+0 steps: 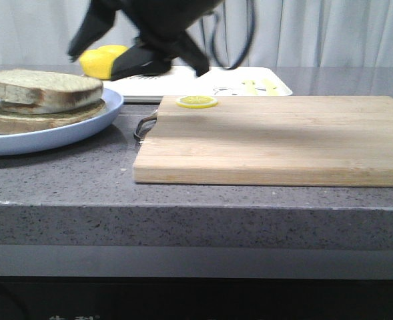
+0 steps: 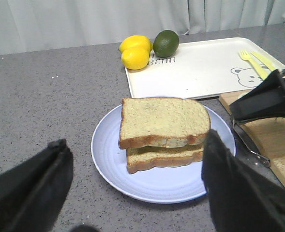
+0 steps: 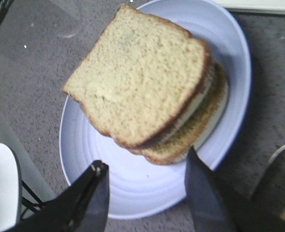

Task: Place bread and move sandwich to tray
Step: 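Withdraw the right gripper away from the sandwich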

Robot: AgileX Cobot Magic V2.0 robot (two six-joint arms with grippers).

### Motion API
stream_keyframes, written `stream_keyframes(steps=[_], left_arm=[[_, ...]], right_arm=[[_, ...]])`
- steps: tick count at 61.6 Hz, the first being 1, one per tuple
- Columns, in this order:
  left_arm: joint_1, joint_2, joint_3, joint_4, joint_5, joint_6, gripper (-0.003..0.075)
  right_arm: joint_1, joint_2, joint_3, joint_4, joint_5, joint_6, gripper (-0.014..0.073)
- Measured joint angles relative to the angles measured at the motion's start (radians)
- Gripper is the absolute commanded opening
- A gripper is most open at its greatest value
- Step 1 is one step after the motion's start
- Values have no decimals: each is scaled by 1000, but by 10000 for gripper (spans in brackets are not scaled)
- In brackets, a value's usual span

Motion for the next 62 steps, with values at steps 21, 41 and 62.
stream_keyframes(steps=[21,41,62], left_arm=[[0,0,0,2,-1,0,544],[0,0,0,2,-2,0,544],[0,0,0,2,-2,0,544]], right_arm=[[-107,-342,20,-441,329,81,383],[-109,-691,45,-902,560,343,383],[-109,-1034,271,-926,513,371,383]])
